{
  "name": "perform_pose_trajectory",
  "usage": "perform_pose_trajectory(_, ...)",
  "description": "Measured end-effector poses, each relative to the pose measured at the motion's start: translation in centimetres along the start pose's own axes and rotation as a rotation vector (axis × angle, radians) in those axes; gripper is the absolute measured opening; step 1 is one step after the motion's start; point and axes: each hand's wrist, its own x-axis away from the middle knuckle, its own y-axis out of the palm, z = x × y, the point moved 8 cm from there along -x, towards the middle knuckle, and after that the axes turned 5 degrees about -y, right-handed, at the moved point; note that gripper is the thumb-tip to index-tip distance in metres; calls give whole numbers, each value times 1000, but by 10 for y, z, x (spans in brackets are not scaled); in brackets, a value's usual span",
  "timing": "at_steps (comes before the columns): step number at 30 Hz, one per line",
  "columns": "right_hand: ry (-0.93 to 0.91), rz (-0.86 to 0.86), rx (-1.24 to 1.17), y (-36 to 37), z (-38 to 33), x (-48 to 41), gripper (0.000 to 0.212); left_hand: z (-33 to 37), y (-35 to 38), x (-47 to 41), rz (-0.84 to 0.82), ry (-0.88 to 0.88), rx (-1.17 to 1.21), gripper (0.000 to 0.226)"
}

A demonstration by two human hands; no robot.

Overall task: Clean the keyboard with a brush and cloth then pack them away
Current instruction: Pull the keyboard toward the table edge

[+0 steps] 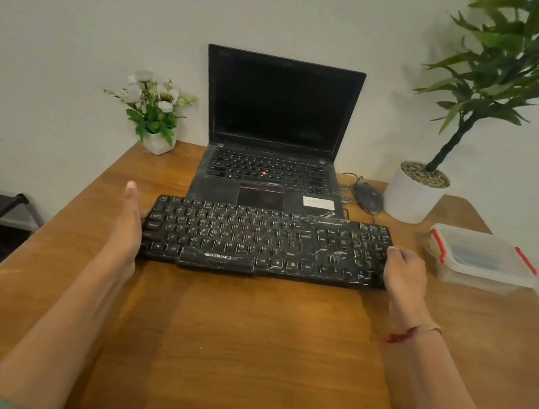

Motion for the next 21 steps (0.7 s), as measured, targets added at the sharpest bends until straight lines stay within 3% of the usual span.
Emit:
perform_pose_trajectory(4,-75,-4,-84,-27,-4,6,34,4,-6,28,-31,77,25,85)
perform_pose_trajectory(11,-72,-18,-102,-47,14,60,30,-30,-23,62,58,94,-38,77)
perform_pose_trajectory(14,-66,17,-16,-51,24,83,27,-46,-40,65,131,108,-192,89)
perform_pose_trajectory(17,-64,45,18,-54,33,99,25,-46,-51,76,187,222,-348,86)
perform_pose_trajectory(21,-63,56,49,-56,51,112,49,-36,-53,103,251,453,-522,74)
